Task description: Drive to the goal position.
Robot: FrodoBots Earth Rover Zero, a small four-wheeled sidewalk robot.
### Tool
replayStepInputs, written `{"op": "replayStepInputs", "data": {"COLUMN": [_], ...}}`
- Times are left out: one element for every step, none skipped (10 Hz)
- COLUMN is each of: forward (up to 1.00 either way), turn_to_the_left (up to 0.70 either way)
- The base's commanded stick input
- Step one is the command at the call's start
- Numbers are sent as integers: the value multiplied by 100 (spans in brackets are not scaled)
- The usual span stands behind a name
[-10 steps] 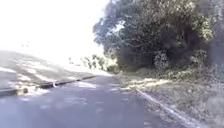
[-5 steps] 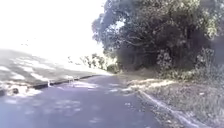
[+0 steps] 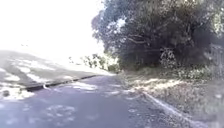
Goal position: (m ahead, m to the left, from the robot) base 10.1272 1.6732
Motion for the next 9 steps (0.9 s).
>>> {"op": "replayStepInputs", "data": {"forward": [70, 70, 70, 70, 70, 70, 70, 70, 70], "turn_to_the_left": [0, 0, 0, 0, 0, 0, 0, 0, 0]}}
